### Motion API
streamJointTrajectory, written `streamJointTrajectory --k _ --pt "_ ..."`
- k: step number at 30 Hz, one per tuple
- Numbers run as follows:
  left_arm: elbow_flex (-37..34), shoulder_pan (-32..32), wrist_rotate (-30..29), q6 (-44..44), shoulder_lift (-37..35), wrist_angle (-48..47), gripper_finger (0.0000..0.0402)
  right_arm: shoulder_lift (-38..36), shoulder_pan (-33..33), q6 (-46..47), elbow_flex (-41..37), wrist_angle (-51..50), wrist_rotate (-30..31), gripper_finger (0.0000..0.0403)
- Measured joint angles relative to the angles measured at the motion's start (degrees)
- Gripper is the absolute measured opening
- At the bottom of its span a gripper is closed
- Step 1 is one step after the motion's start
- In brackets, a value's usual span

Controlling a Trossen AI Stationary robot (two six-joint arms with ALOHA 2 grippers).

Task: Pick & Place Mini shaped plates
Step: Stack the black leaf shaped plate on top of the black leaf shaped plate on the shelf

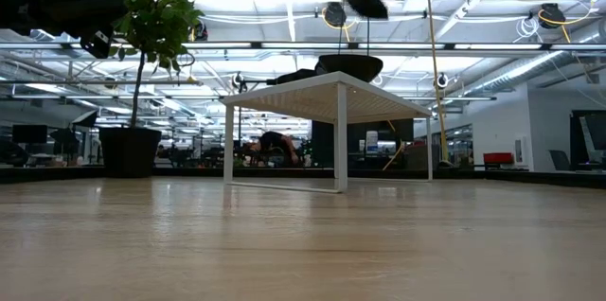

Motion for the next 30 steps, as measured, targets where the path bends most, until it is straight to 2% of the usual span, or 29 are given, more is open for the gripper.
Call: streamJointTrajectory --k 3,8,14,19,23,30 --pt "0.00 0.00 0.00 -0.03 0.02 0.00 0.0056 2.76 -1.56 -1.61 -0.20 -1.56 -0.50 0.0000" --pt "0.00 0.00 0.00 -0.02 0.02 0.00 0.0056 6.37 -3.44 -4.38 -0.09 1.74 2.23 0.0000" --pt "0.00 0.00 0.00 0.02 0.02 0.01 0.0056 8.43 -4.88 -4.80 -0.09 2.51 2.70 0.0000" --pt "0.00 0.00 0.00 0.02 0.02 -0.02 0.0056 8.37 -5.20 -4.30 -0.09 2.61 7.55 0.0001" --pt "0.00 0.00 0.00 -0.01 0.02 -0.01 0.0056 7.99 -5.15 -3.97 -0.09 2.62 9.69 0.0015" --pt "0.00 -0.02 0.00 -0.02 0.02 0.00 0.0056 8.03 -5.01 -1.64 -0.09 2.56 9.60 0.0051"
